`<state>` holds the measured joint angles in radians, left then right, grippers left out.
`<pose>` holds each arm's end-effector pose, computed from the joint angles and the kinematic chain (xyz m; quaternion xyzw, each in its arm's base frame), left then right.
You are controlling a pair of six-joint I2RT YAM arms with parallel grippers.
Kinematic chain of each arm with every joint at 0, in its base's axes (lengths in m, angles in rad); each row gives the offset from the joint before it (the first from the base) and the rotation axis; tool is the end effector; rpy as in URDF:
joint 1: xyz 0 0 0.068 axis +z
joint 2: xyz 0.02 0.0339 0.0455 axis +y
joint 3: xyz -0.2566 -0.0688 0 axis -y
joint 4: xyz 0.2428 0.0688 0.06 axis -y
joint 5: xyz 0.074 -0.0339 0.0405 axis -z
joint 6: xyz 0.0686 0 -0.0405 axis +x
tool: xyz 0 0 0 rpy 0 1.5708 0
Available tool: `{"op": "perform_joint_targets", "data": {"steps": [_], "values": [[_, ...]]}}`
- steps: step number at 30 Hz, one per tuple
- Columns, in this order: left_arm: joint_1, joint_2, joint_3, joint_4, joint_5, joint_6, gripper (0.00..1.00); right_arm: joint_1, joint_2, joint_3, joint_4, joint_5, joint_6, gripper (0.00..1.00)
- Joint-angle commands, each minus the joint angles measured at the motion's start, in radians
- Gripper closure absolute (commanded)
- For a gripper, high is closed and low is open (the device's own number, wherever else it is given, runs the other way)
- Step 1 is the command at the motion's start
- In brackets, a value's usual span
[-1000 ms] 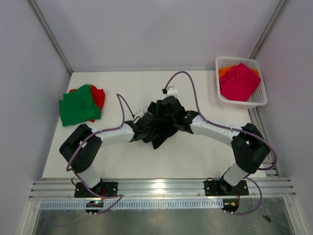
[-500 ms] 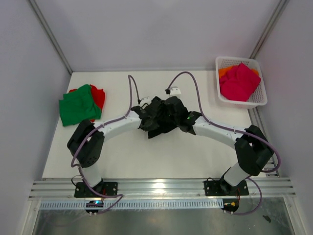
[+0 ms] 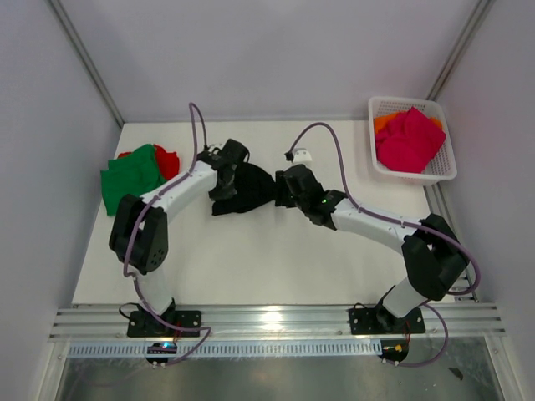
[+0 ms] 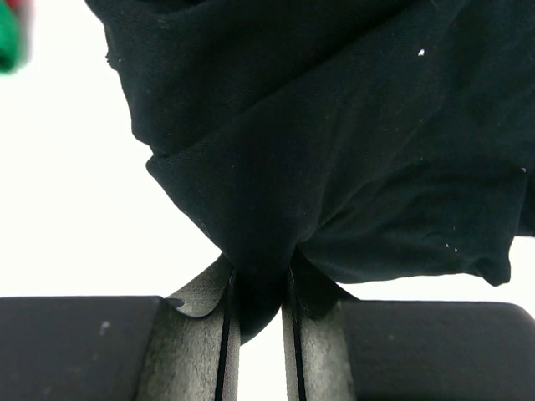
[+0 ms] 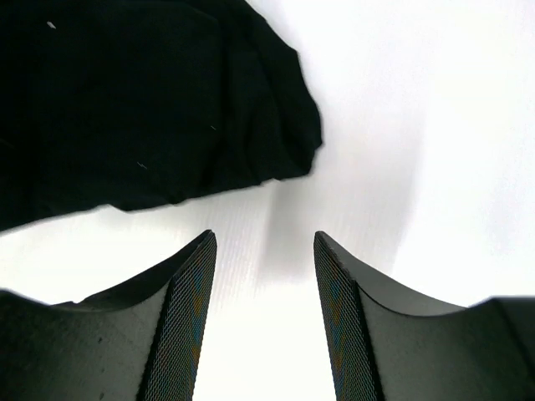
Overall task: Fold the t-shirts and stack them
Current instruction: Put the neatly folded tshirt into the corner of the board with the left arm
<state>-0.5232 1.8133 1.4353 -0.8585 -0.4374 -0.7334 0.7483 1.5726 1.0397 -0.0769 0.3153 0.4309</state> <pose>0.3386 -0.1617 0.2001 -0.1369 0.9535 0.0776 0.2571 0.2887 0.2390 0.2187 -0.0667 0.8762 0.1381 0.4568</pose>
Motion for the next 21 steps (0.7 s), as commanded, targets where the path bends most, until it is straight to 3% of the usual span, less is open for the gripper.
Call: {"op": "perform_joint_targets", "data": {"steps": [1,13,21], "values": [[0.066,0.020,0.080,-0.023,-0.021,0.138,0.81,-0.013,-0.068,-0.023,0.034,0.013,-0.012,0.45],[0.192,0.136,0.428,-0.206,-0.009,0.321,0.81,-0.044,-0.098,-0.064,0.040,0.002,-0.003,0.45],[0.241,0.121,0.455,-0.283,0.011,0.379,0.82,-0.066,-0.079,-0.075,0.060,-0.030,0.022,0.45]]}}
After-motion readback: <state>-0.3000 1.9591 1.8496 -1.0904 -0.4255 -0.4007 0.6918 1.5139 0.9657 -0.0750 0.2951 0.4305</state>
